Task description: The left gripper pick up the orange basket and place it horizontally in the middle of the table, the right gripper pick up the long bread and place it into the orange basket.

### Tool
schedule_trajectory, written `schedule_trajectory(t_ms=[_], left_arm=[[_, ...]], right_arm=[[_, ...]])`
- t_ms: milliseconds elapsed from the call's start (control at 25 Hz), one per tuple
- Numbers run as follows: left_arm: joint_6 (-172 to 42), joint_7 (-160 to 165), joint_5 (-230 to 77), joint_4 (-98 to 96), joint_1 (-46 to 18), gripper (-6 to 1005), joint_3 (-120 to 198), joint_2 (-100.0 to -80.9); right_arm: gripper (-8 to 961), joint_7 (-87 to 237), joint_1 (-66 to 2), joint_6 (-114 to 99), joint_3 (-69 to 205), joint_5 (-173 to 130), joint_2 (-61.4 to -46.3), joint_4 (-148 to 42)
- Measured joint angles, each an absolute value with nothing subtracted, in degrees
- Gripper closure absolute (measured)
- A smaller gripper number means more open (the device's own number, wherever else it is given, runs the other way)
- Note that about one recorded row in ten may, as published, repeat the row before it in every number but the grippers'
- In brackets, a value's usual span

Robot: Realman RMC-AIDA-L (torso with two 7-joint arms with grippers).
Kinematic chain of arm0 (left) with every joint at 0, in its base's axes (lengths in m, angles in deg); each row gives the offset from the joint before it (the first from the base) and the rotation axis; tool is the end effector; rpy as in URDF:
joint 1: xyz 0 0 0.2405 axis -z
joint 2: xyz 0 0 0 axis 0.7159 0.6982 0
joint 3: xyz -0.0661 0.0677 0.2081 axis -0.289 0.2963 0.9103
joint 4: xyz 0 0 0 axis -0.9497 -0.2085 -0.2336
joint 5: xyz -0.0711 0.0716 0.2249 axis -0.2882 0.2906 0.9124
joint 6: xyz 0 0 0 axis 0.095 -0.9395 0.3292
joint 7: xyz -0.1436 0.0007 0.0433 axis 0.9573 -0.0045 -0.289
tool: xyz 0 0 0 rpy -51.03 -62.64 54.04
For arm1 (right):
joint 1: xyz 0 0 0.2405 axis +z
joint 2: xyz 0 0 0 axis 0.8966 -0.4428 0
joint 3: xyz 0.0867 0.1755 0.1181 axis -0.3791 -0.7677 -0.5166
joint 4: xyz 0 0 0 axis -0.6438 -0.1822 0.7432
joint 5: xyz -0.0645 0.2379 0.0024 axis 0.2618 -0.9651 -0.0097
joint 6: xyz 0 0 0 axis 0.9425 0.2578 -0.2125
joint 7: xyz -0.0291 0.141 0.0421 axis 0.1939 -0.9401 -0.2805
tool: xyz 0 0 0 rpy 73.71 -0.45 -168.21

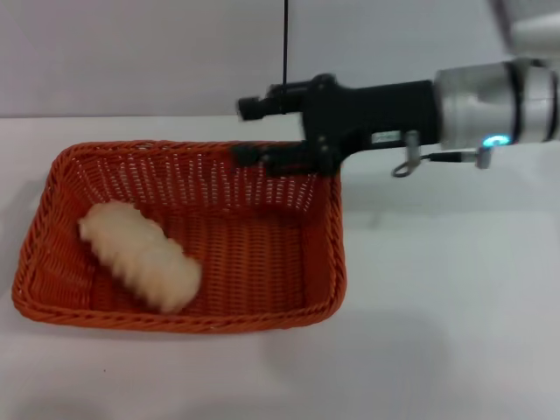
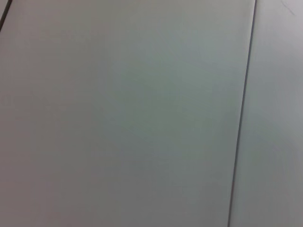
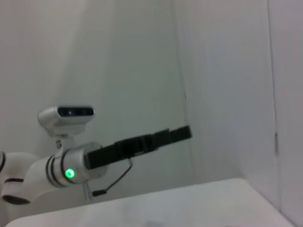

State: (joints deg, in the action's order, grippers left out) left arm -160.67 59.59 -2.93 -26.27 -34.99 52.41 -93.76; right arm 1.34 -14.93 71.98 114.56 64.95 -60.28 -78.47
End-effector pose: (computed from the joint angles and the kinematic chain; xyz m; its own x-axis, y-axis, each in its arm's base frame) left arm -0.3511 0.2403 0.0939 0.4666 -0.1114 0.8774 0.7050 -0.5522 -0.4450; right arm 0.1220 0.3888 -0.0402 0.8206 -0.1200 -0.5588 -0.1290 -0.9914 0.0235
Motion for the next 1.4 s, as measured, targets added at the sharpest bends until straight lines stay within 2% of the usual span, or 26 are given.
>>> schedule_trajectory(t_ms=[80,400,640,960,1400], left_arm=[[-161.1,57.9,-3.0,-26.2,-35.4,179,52.4,-93.75],[-164.5,43.2,-3.8,-19.3,-38.8,179,51.3,-93.75],[-164.5,35.5,-3.8,-12.5,-40.4,180,49.7,-93.76],[-163.8,34.2,-3.8,-8.6,-39.9,180,49.2,-93.88],[-163.1,33.4,-3.3,-6.0,-40.0,180,49.4,-93.94]], right_arm=[[323,0.7,-18.5,73.0,114.8,62.3,-60.28,-82.9],[319,3.1,-37.9,74.1,114.6,46.3,-60.23,-94.7],[317,14.5,-48.5,74.6,114.0,32.8,-60.20,-87.4],[317,23.8,-49.9,75.2,112.3,28.6,-59.83,-76.2],[317,30.5,-47.1,74.7,109.5,28.3,-59.92,-68.2]])
